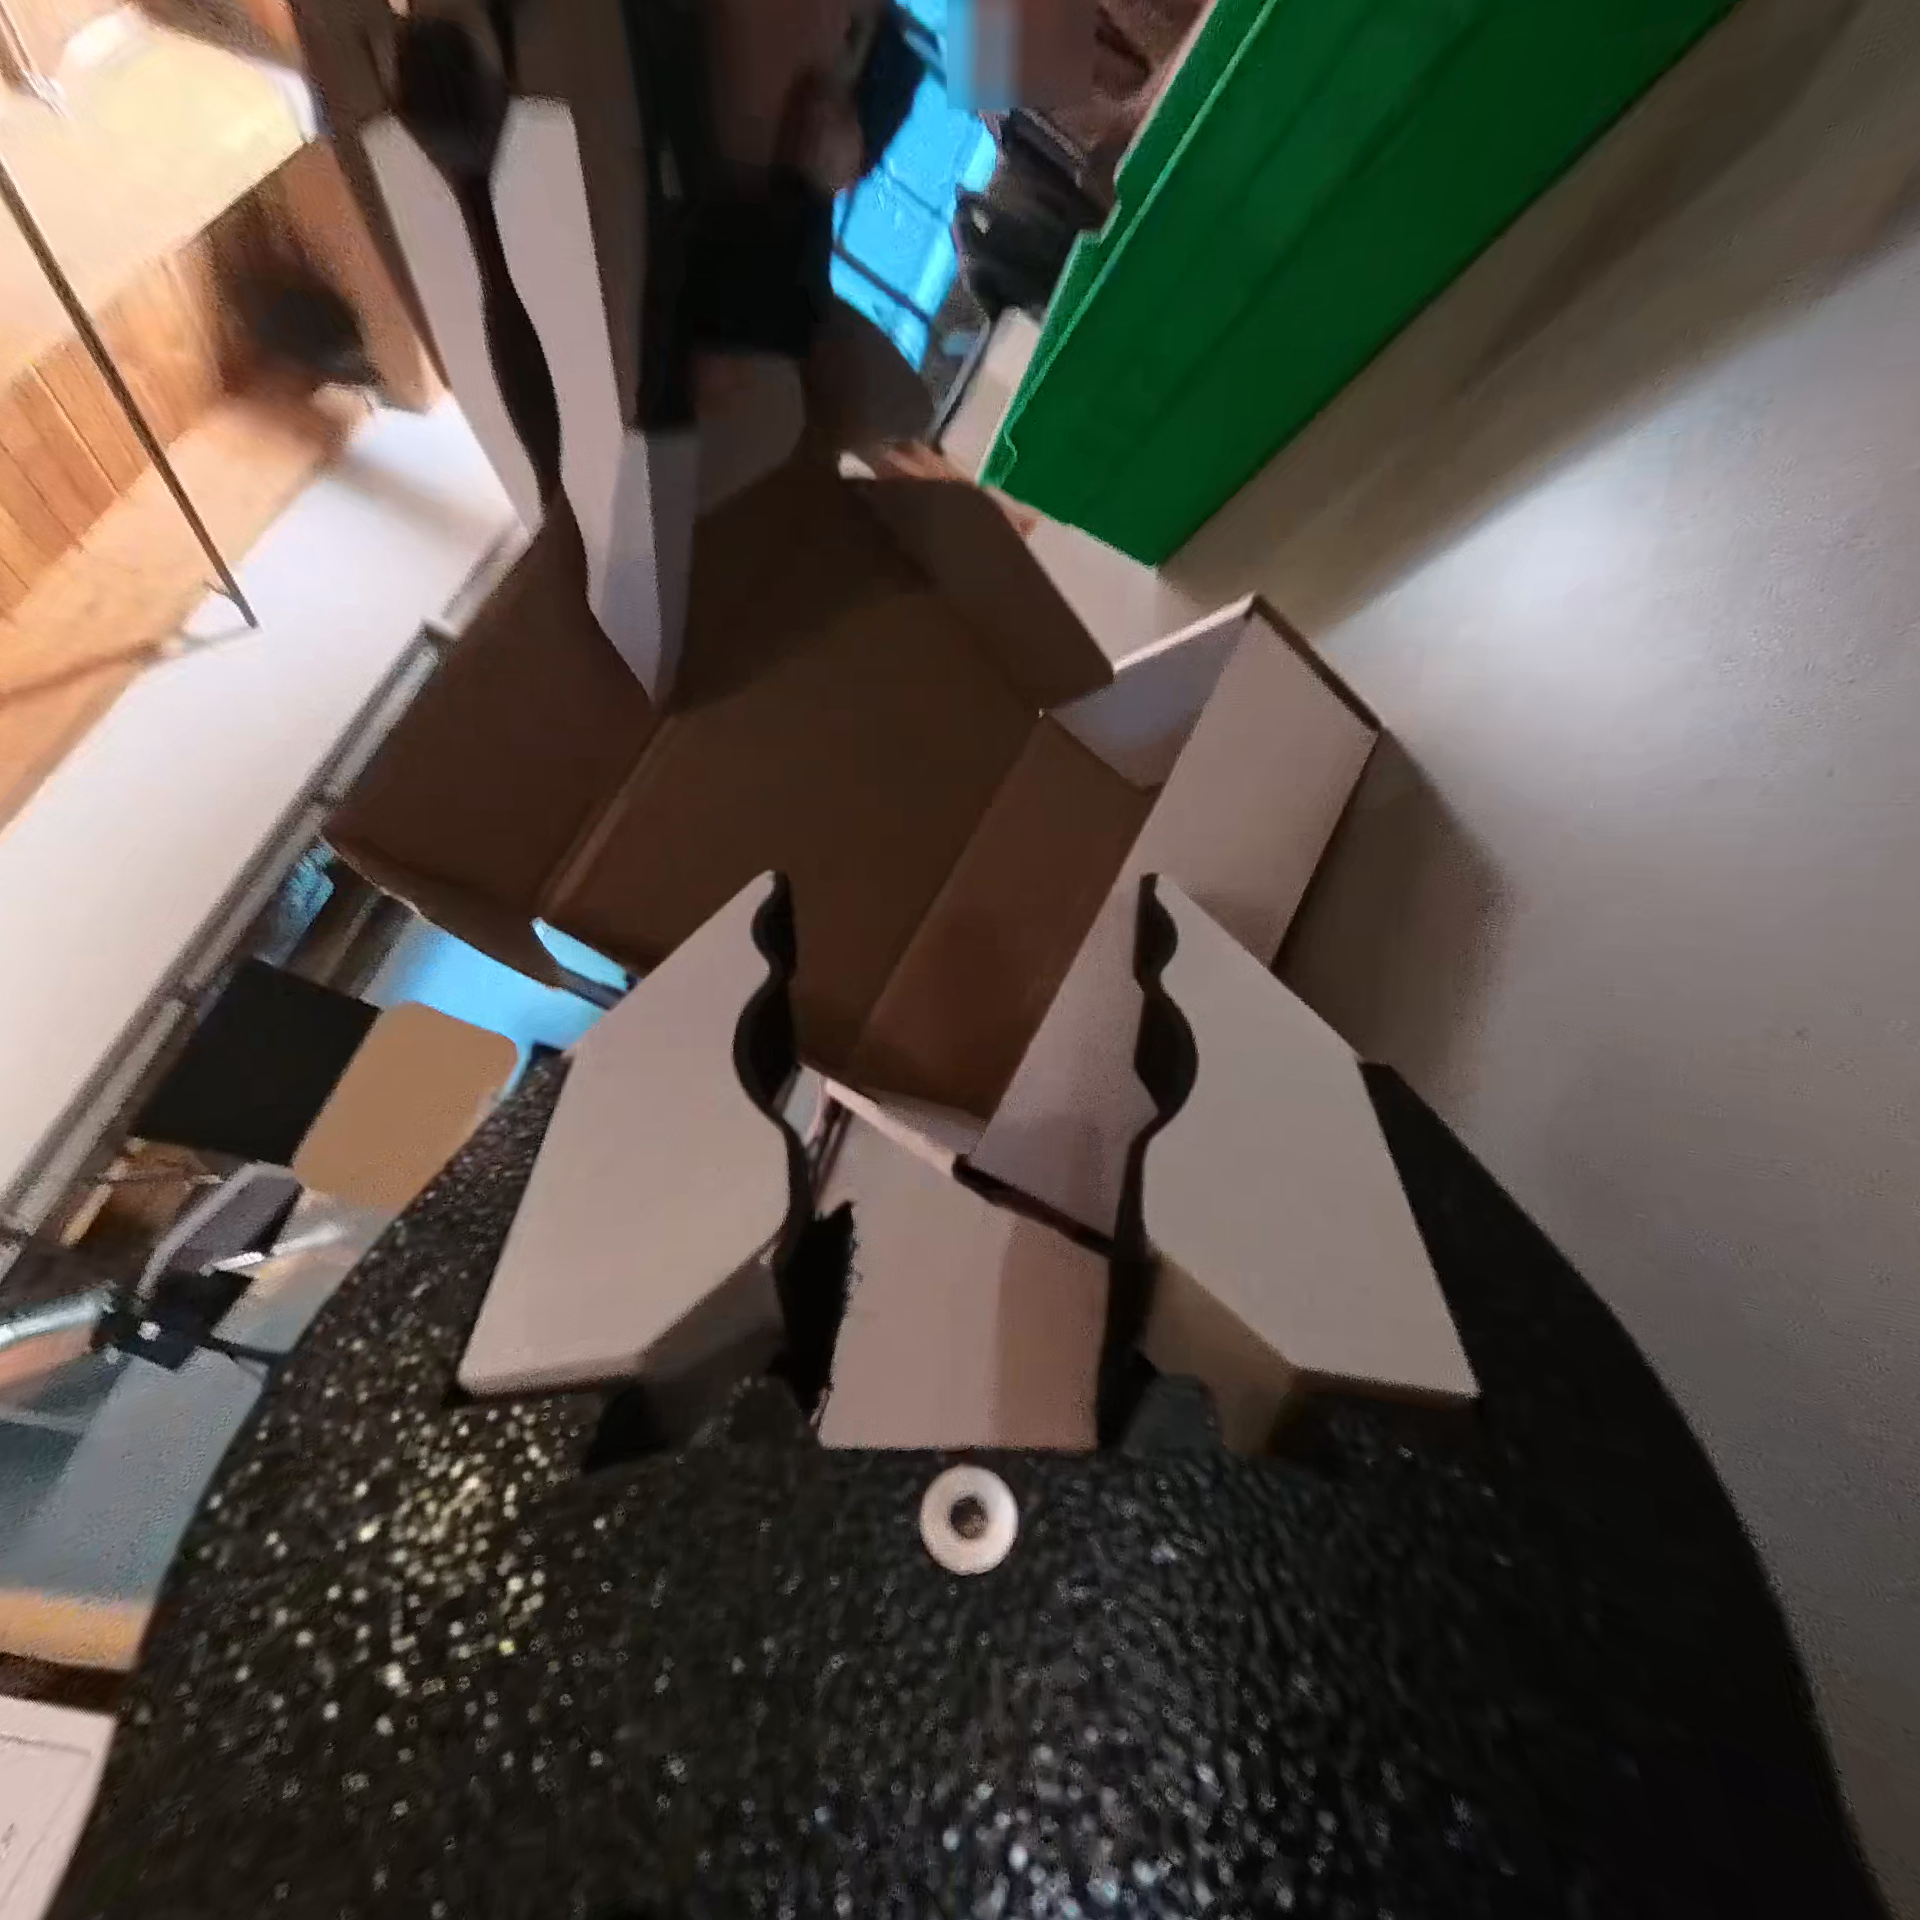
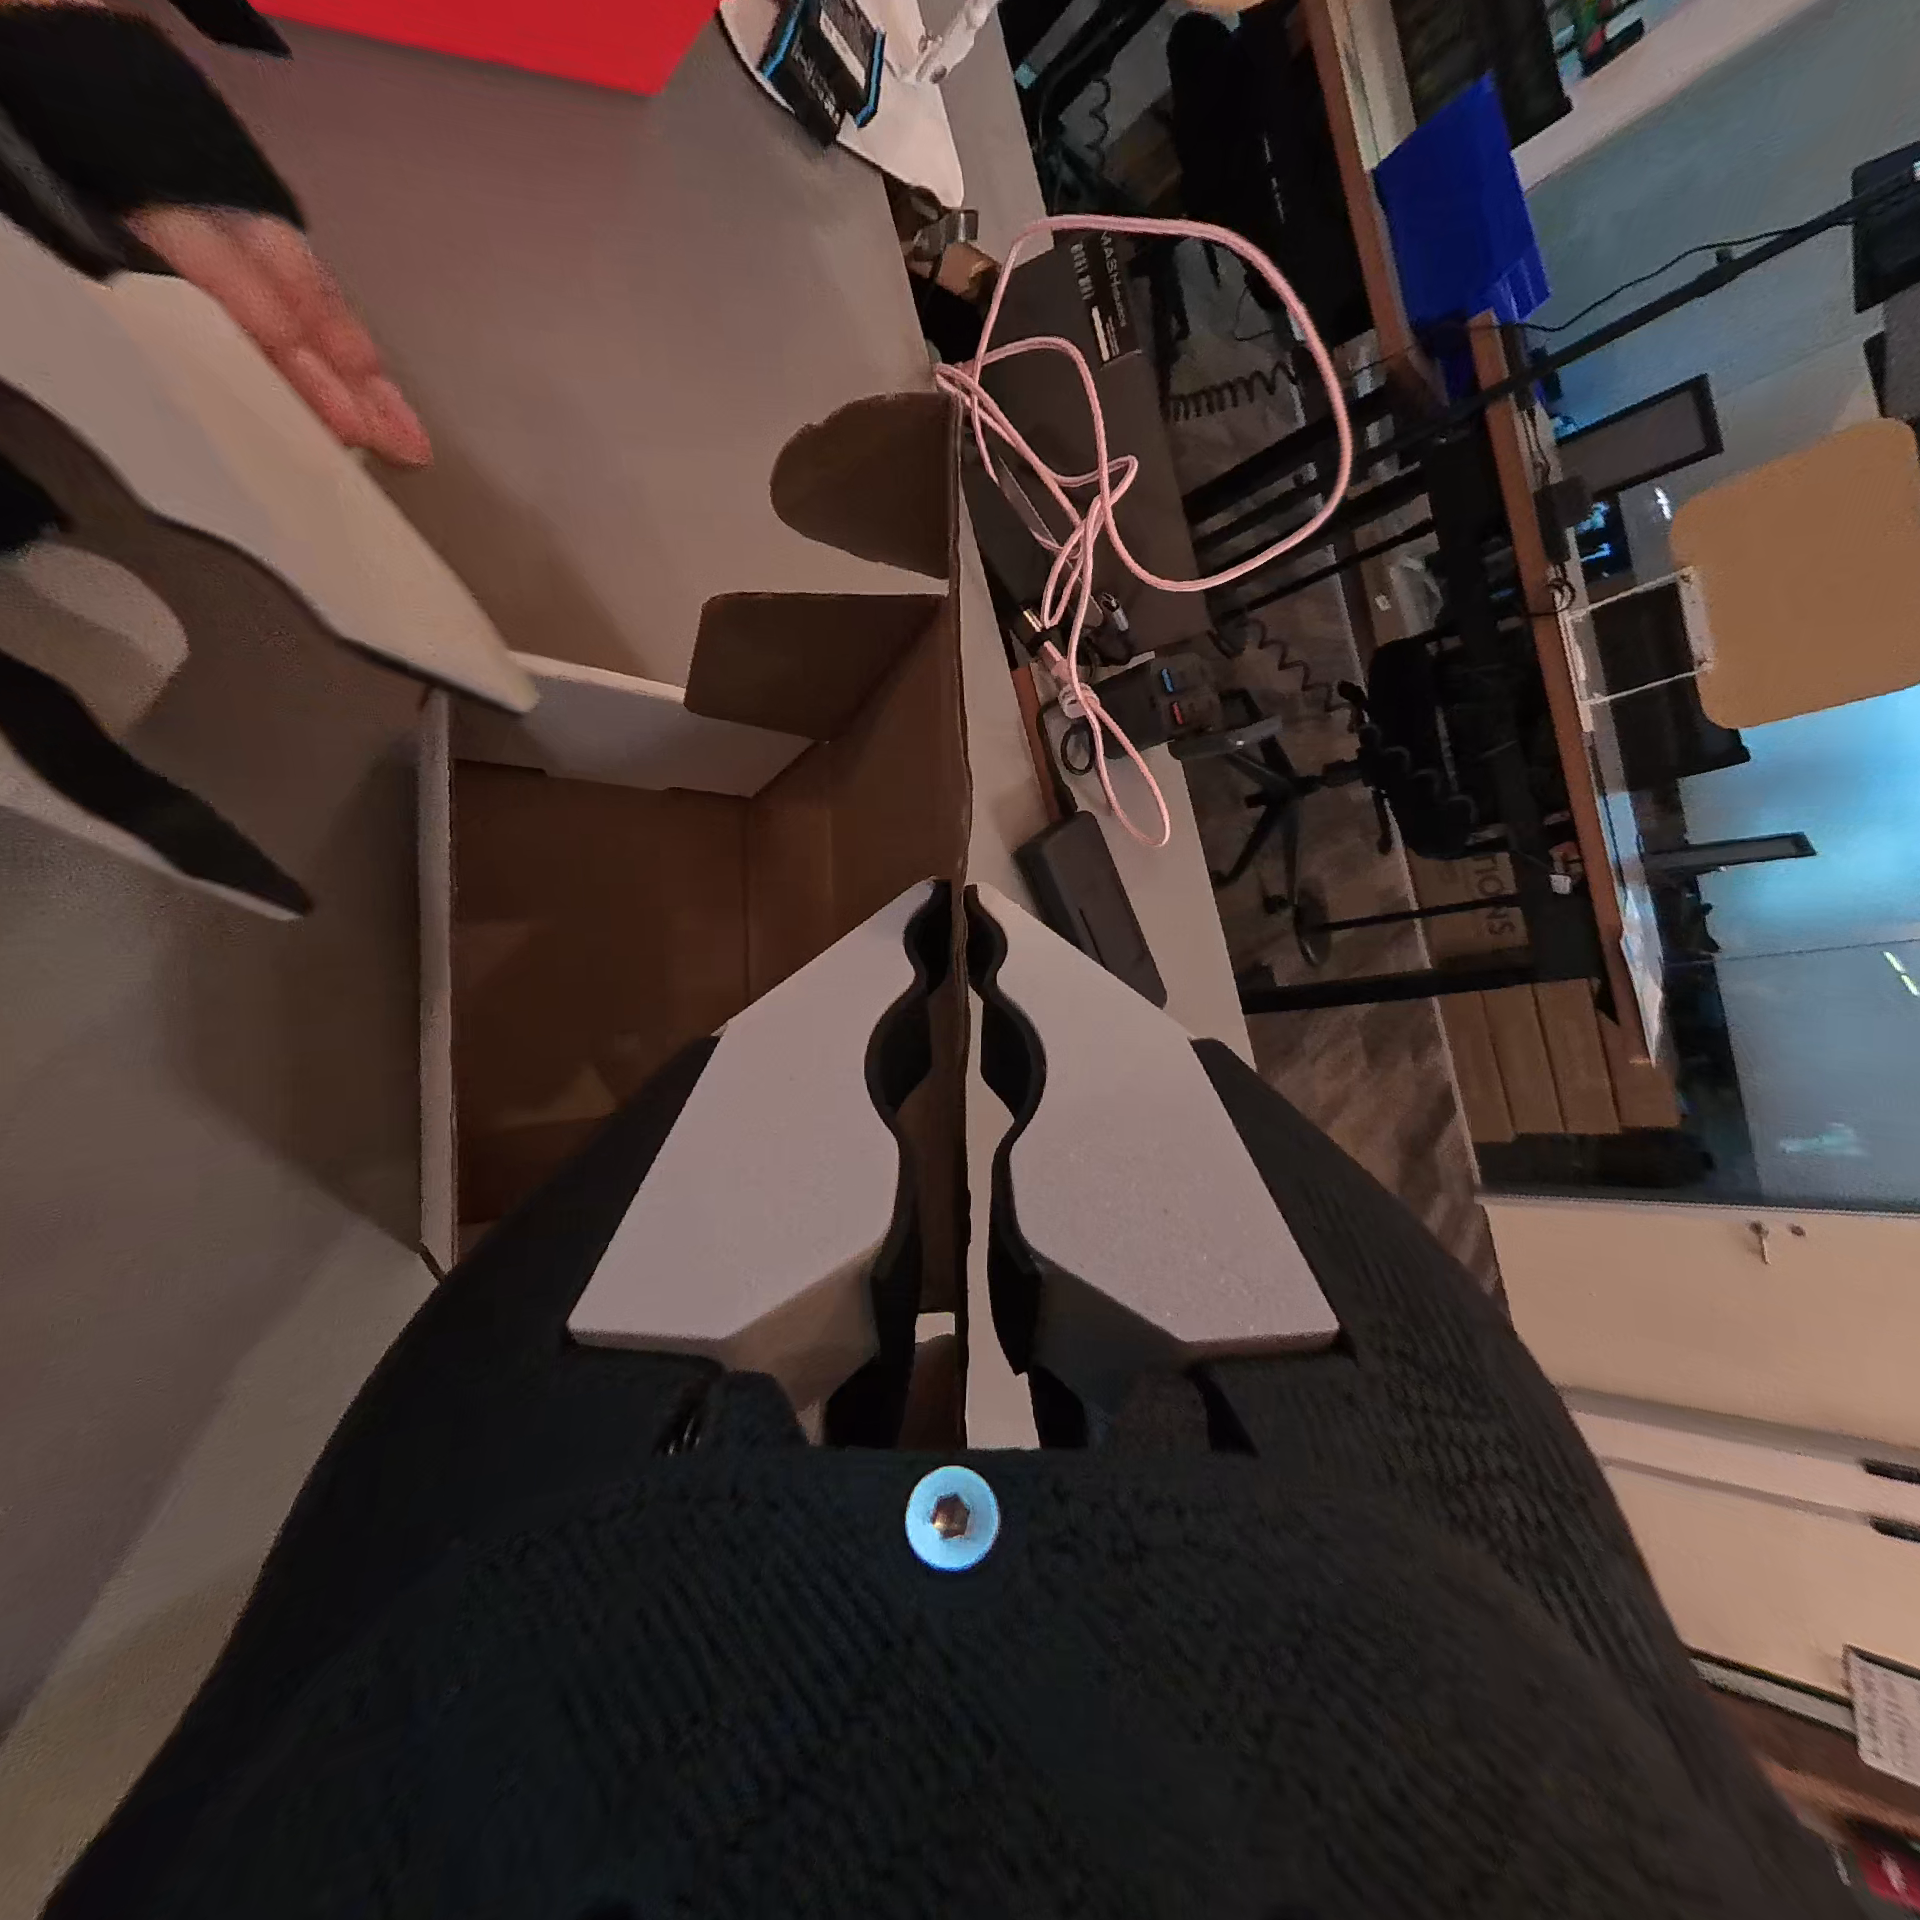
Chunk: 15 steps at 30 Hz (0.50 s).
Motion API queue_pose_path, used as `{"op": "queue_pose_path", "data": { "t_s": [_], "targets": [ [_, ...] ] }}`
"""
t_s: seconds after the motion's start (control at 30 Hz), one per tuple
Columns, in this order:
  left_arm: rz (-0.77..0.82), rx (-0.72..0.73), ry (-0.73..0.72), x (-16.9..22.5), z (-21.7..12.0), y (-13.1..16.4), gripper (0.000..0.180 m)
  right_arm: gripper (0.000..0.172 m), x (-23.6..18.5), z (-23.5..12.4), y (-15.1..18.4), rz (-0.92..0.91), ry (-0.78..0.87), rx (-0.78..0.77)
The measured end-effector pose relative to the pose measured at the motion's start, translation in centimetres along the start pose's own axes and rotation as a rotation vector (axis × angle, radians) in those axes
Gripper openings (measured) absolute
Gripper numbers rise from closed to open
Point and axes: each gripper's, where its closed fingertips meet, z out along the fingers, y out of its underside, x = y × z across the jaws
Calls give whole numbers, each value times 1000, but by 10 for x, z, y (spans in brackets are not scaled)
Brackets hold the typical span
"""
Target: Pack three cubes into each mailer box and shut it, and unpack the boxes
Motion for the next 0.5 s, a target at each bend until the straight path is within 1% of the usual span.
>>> {"op": "queue_pose_path", "data": {
  "t_s": [0.07,0.2,0.3,0.37,0.5],
  "targets": [
    [-11,-57,35,5,4,10,69,0,-1,-2,-2,3,-10,10],
    [15,-148,119,24,9,20,65,0,-4,-7,-9,10,-29,41],
    [54,-235,169,34,11,34,48,0,-3,-10,-11,16,-24,51],
    [68,-259,189,38,10,40,33,0,0,-8,-7,19,-10,31],
    [29,-272,248,46,9,41,25,0,10,9,-3,9,-28,14]
  ]
}}
